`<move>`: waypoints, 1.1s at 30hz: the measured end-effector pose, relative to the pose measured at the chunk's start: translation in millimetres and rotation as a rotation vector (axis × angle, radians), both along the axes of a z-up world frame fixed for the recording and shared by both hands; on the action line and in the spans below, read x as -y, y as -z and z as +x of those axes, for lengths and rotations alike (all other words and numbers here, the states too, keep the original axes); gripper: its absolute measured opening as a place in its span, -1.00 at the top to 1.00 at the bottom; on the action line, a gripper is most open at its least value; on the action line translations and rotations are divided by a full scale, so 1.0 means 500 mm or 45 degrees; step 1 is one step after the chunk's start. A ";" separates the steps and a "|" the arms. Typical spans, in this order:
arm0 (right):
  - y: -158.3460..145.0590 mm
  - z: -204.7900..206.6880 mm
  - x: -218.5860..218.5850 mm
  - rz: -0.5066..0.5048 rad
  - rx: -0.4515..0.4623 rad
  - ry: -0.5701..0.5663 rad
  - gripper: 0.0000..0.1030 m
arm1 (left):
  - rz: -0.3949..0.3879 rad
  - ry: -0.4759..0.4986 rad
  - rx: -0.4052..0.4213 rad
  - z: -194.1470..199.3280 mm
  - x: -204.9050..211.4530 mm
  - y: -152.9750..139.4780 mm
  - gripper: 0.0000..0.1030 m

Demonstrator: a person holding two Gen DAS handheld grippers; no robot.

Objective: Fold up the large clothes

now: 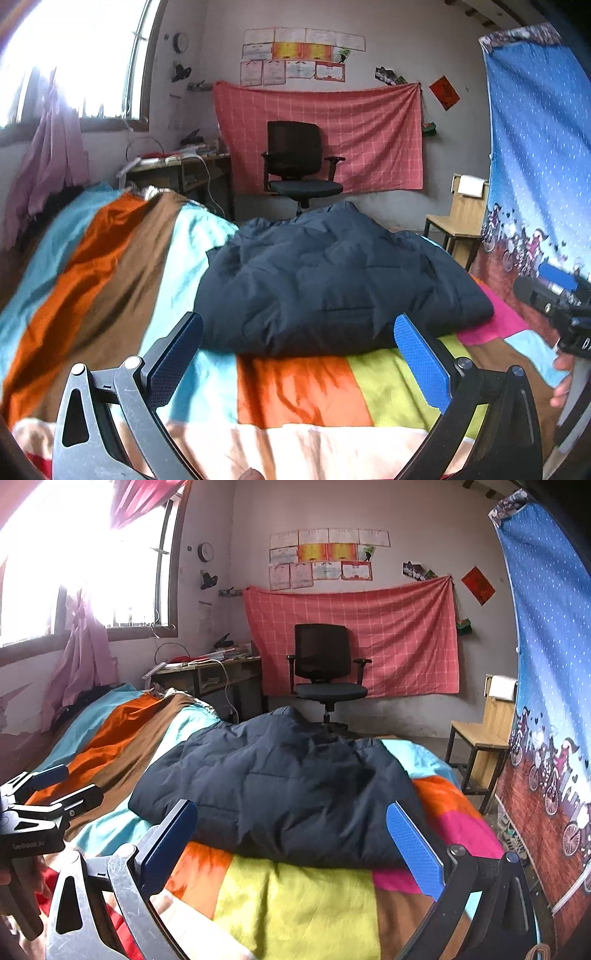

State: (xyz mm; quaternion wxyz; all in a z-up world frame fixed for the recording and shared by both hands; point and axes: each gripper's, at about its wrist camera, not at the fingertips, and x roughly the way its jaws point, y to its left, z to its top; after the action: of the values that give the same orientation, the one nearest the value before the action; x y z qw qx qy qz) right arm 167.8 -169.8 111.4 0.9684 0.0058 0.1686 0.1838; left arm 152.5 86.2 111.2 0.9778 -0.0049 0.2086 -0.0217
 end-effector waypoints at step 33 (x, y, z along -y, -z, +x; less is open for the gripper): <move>0.128 -0.108 0.009 0.015 -0.160 0.040 -1.00 | 0.049 -0.090 -0.111 -0.117 -0.002 0.106 -0.97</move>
State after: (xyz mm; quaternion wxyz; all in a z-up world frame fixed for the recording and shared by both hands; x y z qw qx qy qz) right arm 114.0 -174.1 47.5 0.9586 0.0255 0.2278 0.1687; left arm 93.9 87.0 58.4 0.9678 0.0057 0.2512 0.0170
